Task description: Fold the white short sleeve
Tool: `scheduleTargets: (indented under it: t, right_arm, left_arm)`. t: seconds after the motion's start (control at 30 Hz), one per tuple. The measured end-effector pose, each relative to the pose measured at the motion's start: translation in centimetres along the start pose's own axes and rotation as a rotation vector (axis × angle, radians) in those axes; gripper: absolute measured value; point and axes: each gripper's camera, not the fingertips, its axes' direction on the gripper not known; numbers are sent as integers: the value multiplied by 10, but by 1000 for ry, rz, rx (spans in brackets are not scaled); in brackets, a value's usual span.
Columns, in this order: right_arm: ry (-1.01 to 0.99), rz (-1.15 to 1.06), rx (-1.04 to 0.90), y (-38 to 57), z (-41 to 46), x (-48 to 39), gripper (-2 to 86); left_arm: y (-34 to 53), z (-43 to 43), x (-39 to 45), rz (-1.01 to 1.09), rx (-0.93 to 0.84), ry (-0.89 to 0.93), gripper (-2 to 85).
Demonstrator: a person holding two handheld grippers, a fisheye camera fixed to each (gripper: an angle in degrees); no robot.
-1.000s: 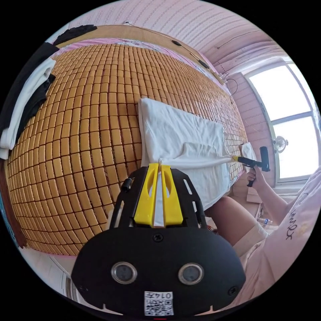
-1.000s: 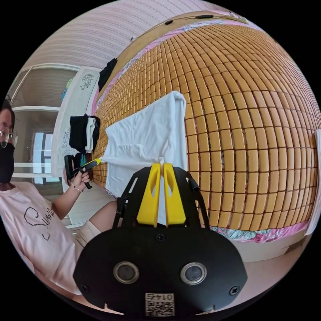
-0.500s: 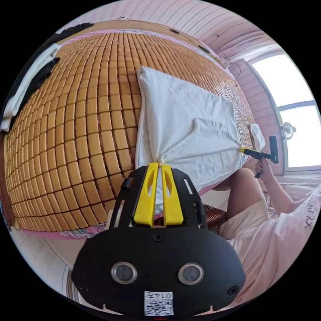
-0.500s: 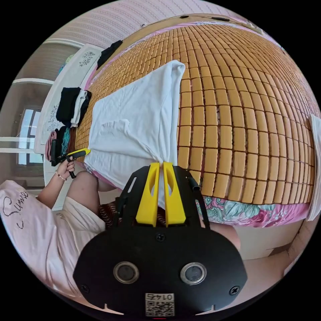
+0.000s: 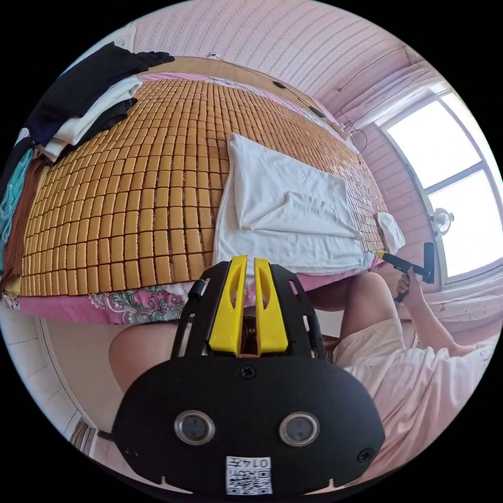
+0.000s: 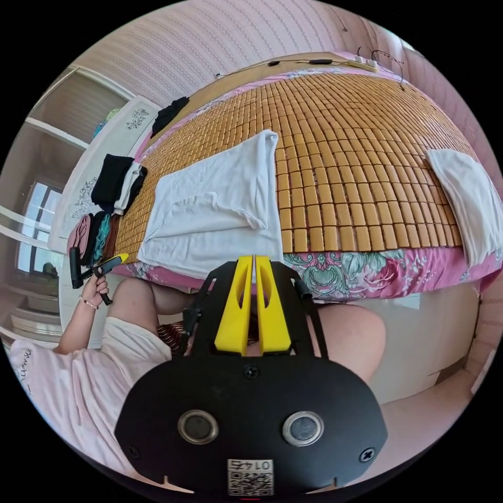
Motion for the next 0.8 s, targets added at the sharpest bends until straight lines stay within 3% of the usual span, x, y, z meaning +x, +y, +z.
scheduleTargets:
  t: [0.3,0.6,0.8]
  right_arm:
    - [-20,-226,-149,-7,50,-88,61]
    - [108,-334,-141,-93,95,-151,79]
    - [122,-317,-173,-135,134,-165,76]
  left_arm:
    - [28,16,36,95,2,-27,31]
    - [-45,92,87,251,-92,-79,51]
    - [-104,143,99,241,-103,-133,60]
